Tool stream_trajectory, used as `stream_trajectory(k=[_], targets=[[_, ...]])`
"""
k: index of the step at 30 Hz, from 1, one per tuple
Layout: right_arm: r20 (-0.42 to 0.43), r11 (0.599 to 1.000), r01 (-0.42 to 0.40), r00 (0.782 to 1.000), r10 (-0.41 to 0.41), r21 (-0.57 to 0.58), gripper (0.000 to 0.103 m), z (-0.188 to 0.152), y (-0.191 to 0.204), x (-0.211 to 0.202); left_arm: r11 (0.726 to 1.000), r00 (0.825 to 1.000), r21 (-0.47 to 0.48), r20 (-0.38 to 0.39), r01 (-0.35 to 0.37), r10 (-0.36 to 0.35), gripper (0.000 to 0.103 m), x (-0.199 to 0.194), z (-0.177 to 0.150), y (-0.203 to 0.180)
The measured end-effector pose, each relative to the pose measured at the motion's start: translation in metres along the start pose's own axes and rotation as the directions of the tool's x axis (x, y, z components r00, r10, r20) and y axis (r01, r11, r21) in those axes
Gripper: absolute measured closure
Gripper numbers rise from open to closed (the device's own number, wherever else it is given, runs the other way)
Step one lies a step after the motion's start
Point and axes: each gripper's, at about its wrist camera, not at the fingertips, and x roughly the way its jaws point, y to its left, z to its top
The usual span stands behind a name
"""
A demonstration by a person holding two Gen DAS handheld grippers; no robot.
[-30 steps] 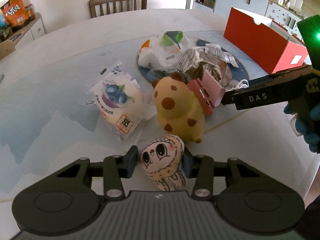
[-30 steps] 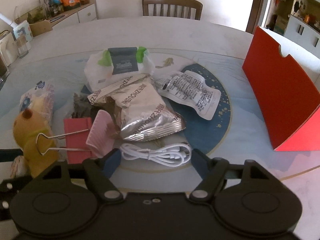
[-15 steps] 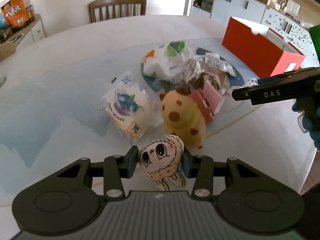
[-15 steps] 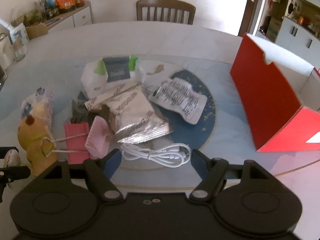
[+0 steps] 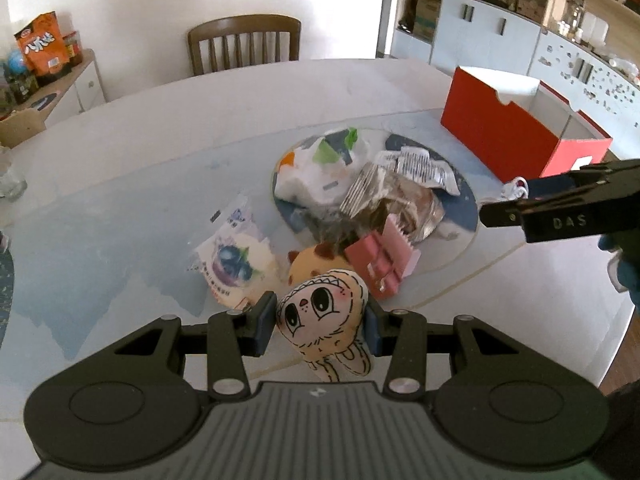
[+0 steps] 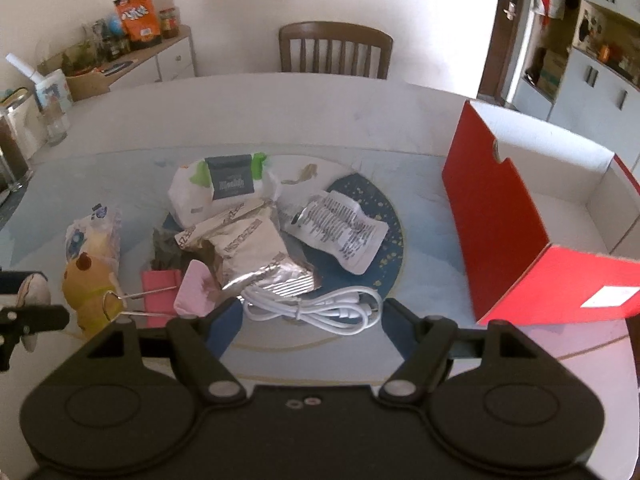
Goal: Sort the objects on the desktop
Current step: 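Close the right tool on the white USB cable while the left tool lifts the doll, then carry the doll in the left tool and cable in the right tool over the red box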
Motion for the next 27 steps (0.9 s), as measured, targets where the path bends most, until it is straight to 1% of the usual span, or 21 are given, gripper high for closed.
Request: stream_trajectory(k=[6,12,16,22,27], targets=[[0.023,0.999,-0.031,0.999,0.032,-0.023,0.027,0.01,-0.024,-0.021,0.999,0.999,-0.037,0.039,-0.025,0.026,0.06,-0.009,0.019,-0.024],[0.048,0.998,-0.056,0.997,0.057,-0.029,0.027,0.023,-0.05,-0.041,0.998,0.997,-0.055,0.072,-0.021,0.025,0.06,-0.013,0.038,-0.052],[0.072,0.997,-0.068,0.995,0.07,-0.027,0.027,0.029,-0.068,-0.054,0.998,0.997,-0.062,0.081,-0.014,0.019,0.06,-0.012,0.049,-0.07],[0.092,0.997,-0.08,0.993,0.08,0.003,0.027,0.034,-0.1,-0.063,0.999,0.995,-0.033,0.095,0.001,0.002,0.06,-0.008,0.068,-0.101],[0.101,0.997,-0.068,0.993,0.064,0.032,0.027,0.035,-0.127,-0.066,1.0,0.995,-0.011,0.102,0.018,-0.017,0.06,0.001,0.085,-0.129]])
